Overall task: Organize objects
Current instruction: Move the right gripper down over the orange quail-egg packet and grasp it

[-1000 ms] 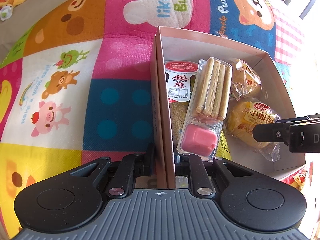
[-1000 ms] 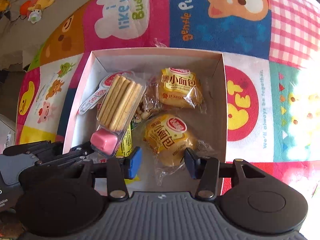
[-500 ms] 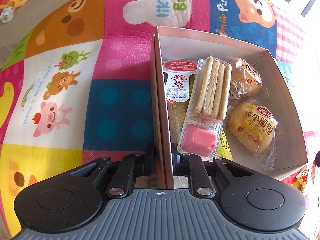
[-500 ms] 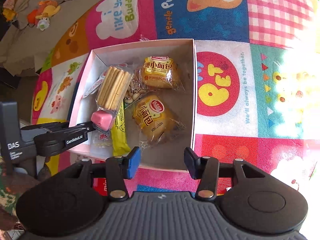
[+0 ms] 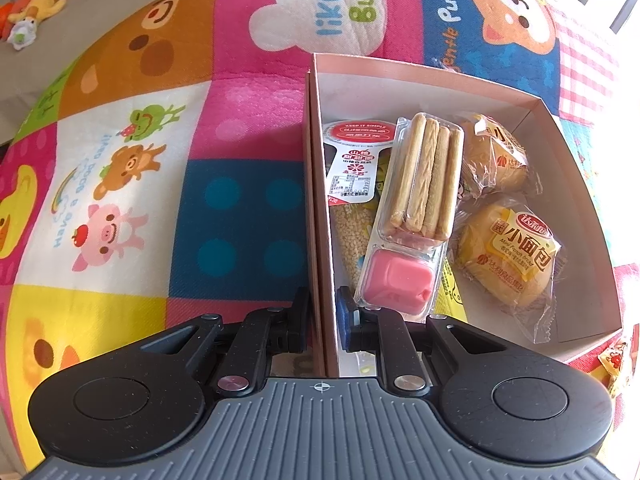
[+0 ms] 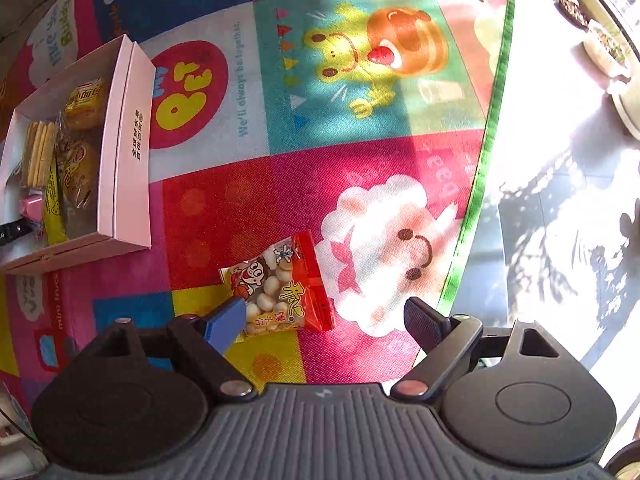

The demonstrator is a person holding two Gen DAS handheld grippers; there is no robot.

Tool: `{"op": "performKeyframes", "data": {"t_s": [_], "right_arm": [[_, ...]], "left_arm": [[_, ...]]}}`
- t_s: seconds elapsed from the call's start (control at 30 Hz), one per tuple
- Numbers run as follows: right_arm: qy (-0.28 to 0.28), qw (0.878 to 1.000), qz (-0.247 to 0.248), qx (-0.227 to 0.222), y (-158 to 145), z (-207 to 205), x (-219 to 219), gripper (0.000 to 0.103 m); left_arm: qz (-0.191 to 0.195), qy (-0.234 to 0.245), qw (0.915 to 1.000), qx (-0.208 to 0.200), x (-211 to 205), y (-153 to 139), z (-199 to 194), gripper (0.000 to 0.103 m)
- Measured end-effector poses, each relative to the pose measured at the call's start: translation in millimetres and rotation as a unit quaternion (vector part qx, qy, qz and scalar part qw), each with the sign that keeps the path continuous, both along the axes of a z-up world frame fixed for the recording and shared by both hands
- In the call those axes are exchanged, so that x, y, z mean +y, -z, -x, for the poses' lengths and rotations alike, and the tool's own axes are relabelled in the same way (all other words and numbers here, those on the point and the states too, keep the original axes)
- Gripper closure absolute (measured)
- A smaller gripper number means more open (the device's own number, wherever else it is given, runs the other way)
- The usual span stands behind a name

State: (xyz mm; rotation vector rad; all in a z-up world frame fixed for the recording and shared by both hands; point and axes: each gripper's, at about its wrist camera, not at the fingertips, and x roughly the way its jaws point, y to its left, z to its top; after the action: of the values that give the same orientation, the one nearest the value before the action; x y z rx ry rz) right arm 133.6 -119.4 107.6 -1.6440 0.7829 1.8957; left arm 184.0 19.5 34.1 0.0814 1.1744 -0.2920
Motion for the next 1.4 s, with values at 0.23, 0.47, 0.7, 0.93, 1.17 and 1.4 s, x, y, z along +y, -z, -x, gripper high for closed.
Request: {"op": "performKeyframes", "data": {"t_s": [0.23, 0.47, 0.7, 0.93, 1.17, 1.4], "right_arm": [[0.179, 0.974, 0.133, 0.025, 49, -5, 16, 0.016], [-0.001, 0.997, 0.008, 0.073, 17, 38, -16, 0.010], [-0.009, 0.999, -0.001, 0.035, 28, -1, -33, 0.006], [0.017, 0.999, -0.006, 0.027, 49, -8, -58, 0.000], [0.043, 0.997, -0.060, 0.019, 50, -7, -78, 0.000], [0.048, 0.998, -0.033, -0.004, 49, 1, -72, 0.000]], "left_arm": [[-0.008, -0.004, 0.9999, -0.005, -3, -1, 3, 0.086], [-0.010, -0.007, 0.9999, -0.006, -4, -1, 3, 0.086], [-0.008, -0.013, 0.9999, -0.006, -4, -1, 3, 0.086], [-0.008, -0.013, 0.9999, -0.006, -4, -1, 3, 0.086], [-0.003, -0.017, 0.9998, -0.006, -3, -1, 4, 0.086], [0.000, -0.018, 0.9998, -0.006, -2, -1, 4, 0.086]]}}
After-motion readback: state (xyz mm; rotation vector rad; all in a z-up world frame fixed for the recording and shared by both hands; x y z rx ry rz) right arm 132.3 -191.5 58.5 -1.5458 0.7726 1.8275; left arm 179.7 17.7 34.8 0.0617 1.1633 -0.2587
